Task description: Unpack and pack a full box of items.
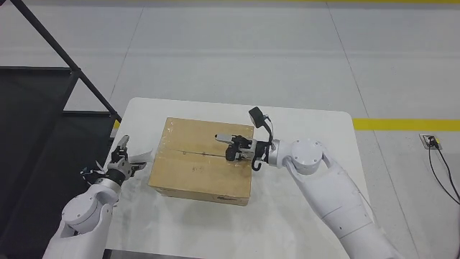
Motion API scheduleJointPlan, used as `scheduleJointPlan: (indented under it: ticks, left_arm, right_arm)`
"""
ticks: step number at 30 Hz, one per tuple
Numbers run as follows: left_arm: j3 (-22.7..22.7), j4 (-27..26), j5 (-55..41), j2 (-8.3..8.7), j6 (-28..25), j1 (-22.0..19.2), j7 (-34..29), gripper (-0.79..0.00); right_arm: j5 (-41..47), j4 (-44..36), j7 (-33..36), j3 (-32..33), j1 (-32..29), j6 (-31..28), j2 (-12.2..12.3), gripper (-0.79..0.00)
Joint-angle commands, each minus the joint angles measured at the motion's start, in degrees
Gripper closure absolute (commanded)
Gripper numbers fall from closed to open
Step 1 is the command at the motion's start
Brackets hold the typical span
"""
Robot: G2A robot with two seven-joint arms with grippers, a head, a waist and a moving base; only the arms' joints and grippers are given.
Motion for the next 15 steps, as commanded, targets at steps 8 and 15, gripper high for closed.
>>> scheduleJointPlan:
  ticks: [8, 15]
  left_arm:
    - [0.33, 3.28, -2.96, -0.56, -1.51, -3.45, 0.45, -0.785]
    - [-2.25, -1.05, -4.77, -0.41, -3.92, -2.21, -0.4, -0.785]
  right_arm:
    - [-0.02, 0.16, -0.05, -0.24, 0.2, 0.05, -0.05, -0.785]
    - [-0.14, -0.04, -0.05, -0.49, 0.13, 0.24, -0.07, -0.785]
